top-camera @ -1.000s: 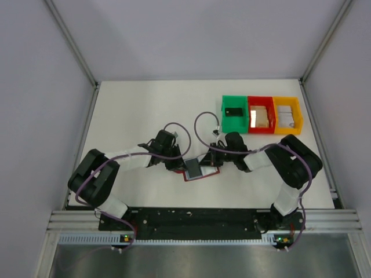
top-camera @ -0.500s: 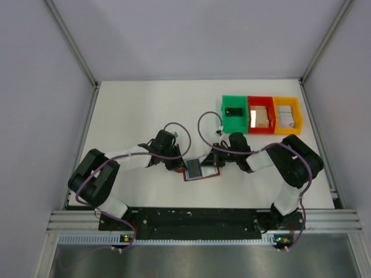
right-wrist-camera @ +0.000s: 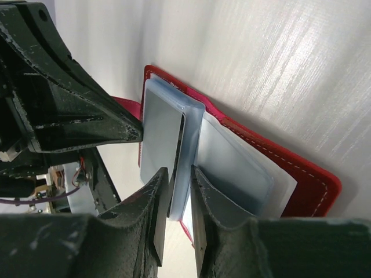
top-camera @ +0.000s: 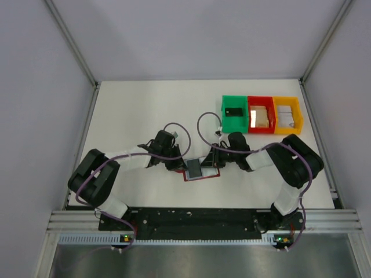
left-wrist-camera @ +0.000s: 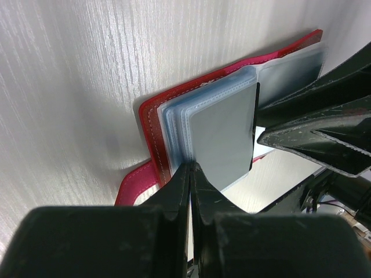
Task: Take the credit cards out of the card holder
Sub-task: Remove the credit card from the card holder.
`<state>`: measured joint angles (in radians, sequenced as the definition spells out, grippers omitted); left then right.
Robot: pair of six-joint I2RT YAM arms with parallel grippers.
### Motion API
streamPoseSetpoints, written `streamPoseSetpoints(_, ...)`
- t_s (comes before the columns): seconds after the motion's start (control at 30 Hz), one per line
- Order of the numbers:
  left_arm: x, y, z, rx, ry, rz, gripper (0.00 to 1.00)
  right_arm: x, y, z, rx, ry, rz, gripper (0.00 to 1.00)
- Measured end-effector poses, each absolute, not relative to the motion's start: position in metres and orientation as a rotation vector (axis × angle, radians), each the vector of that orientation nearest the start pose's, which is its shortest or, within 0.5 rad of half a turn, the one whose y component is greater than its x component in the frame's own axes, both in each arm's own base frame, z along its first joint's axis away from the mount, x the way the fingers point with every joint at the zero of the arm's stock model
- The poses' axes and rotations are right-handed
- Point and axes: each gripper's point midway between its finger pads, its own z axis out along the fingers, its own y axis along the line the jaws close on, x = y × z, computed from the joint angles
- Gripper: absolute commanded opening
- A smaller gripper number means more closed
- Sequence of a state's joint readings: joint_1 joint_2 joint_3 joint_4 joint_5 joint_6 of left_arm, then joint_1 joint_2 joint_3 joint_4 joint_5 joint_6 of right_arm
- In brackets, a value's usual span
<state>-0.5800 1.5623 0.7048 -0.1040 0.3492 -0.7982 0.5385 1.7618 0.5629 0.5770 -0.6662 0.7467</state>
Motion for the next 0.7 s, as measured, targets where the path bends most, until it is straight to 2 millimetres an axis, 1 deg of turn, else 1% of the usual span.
streamPoseSetpoints(0.1,0.2284,-0.2553,0.0274,-0.146,2.738,-0.926,0.0,0.2388,0.2941,0.0268,-0.176,2.432,1.383,0.2)
streamPoseSetpoints(0.27,0.2285,-0.2561,0.0275,-0.151,2.734,-0.934,0.0,0.2385,0.2965,0.0281,-0.186,2.439,1.394,0.18)
streamPoseSetpoints(0.47,0.2287,-0.2569,0.0273,-0.156,2.734,-0.94,0.0,0.2376,0.301,0.0274,-0.194,2.445,1.429,0.12)
streamPoseSetpoints(0.7,0.2285,-0.258,0.027,-0.156,2.735,-0.948,0.0,0.2382,0.3038,0.0277,-0.162,2.442,1.485,0.11)
